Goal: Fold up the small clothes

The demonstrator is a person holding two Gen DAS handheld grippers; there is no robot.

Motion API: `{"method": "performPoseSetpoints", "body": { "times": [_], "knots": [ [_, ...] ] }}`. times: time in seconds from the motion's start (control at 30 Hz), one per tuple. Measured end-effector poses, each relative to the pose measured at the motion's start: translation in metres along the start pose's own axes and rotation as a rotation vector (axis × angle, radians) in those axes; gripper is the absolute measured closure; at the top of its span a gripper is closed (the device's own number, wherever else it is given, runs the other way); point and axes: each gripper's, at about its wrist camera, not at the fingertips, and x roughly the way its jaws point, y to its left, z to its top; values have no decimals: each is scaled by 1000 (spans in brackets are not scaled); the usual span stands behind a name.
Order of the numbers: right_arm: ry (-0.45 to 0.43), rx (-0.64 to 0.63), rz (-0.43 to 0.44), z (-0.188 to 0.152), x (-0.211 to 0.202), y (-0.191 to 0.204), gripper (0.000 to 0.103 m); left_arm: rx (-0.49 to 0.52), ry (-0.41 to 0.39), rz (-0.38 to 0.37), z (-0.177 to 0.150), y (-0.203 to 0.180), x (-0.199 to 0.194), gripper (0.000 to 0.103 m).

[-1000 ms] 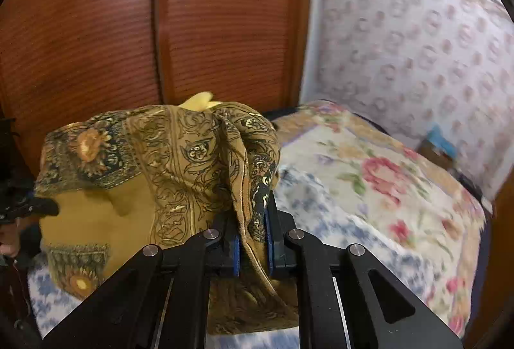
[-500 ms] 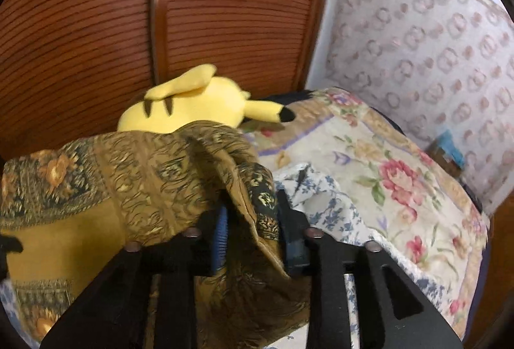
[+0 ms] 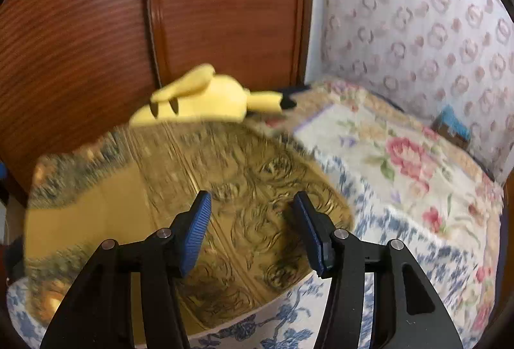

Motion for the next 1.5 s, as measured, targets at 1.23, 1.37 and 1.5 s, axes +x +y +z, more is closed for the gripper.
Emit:
{"method": "performPoseSetpoints", "body": {
  "times": [1.23, 1.37, 1.5],
  "knots": [
    [-249, 265, -291, -150, -321, 3, 21, 231, -56, -29, -11, -193, -35, 41],
    [-276, 319, -353, -170, -357, 0, 21, 235, -60, -69, -11, -209, -46, 41],
    [-303, 355, -451, -186, -389, 2, 21, 242, -72, -103, -12, -223, -60, 41]
  ]
}}
